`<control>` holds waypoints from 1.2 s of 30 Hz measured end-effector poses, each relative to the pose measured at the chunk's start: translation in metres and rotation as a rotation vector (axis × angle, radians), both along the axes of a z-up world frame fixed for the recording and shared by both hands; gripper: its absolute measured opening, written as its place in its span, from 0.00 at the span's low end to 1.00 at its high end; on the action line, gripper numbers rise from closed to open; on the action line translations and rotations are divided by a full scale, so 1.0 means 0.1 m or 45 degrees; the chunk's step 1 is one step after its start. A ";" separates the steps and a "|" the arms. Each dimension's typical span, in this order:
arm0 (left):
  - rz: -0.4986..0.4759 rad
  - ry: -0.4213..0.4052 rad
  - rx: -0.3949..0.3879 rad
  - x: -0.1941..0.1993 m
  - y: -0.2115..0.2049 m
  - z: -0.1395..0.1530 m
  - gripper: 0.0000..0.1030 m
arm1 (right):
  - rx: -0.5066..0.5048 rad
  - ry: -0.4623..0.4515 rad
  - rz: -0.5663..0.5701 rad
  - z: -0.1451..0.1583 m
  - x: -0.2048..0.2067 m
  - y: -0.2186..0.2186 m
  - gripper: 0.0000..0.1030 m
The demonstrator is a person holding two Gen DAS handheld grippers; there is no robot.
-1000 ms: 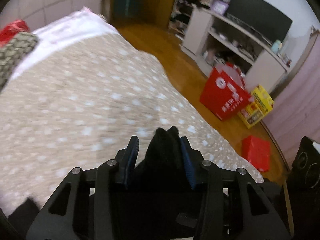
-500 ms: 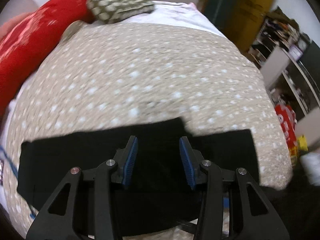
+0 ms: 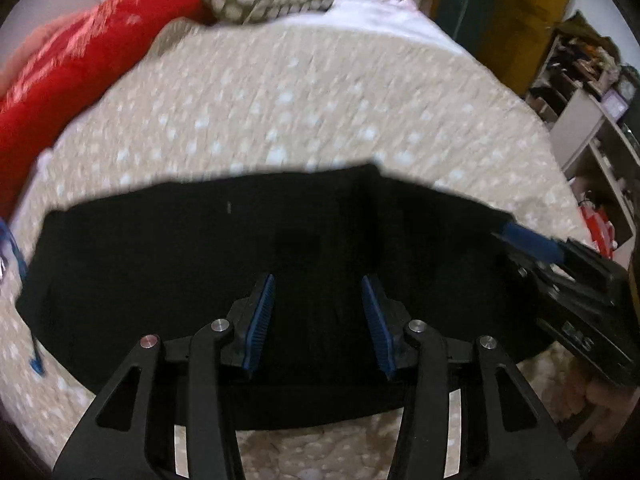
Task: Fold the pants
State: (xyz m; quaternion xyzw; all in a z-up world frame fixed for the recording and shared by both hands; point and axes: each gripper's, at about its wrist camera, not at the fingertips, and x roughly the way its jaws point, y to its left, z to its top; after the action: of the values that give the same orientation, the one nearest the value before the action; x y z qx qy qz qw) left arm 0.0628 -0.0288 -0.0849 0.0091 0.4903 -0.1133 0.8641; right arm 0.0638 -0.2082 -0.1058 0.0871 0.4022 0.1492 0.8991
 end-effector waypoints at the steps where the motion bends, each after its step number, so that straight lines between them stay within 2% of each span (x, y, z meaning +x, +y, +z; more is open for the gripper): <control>1: 0.010 -0.013 -0.019 -0.02 0.02 0.00 0.44 | -0.008 -0.007 0.002 -0.05 -0.09 -0.02 0.31; 4: 0.010 -0.013 -0.026 -0.04 0.04 0.01 0.44 | -0.036 -0.034 0.010 0.10 -0.16 -0.02 0.31; 8: 0.020 -0.011 -0.026 -0.05 0.05 0.01 0.44 | -0.051 -0.138 0.062 0.42 -0.55 -0.05 0.31; 11: 0.027 -0.018 -0.029 -0.07 0.05 0.01 0.44 | -0.078 -0.124 0.090 0.39 -0.77 -0.03 0.31; 14: 0.045 -0.032 -0.041 -0.10 0.05 0.00 0.45 | -0.099 -0.014 0.113 0.06 -0.81 0.03 0.31; 15: 0.047 -0.040 -0.034 -0.11 0.05 0.00 0.45 | -0.084 -0.033 0.090 0.03 -0.85 0.02 0.31; 19: 0.057 -0.028 -0.047 -0.16 0.11 0.05 0.45 | 0.008 -0.076 0.104 0.27 -0.89 -0.02 0.31; 22: 0.092 -0.026 -0.062 -0.21 0.25 0.12 0.45 | -0.034 -0.127 0.094 0.41 -0.79 0.08 0.31; 25: 0.142 -0.075 -0.024 -0.30 0.43 0.22 0.45 | -0.001 -0.175 0.111 0.47 -0.58 0.25 0.31; 32: 0.282 -0.119 0.033 -0.44 0.84 0.29 0.45 | -0.046 -0.086 0.254 0.21 -0.08 1.05 0.29; 36: 0.335 -0.121 0.043 -0.48 0.95 0.26 0.45 | -0.091 -0.111 0.302 0.22 -0.21 1.15 0.29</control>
State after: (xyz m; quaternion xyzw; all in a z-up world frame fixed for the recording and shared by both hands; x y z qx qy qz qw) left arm 0.0146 0.0666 -0.0591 -0.0355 0.4476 0.0097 0.8935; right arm 0.0427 -0.0930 -0.0834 0.0003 0.3753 0.2439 0.8943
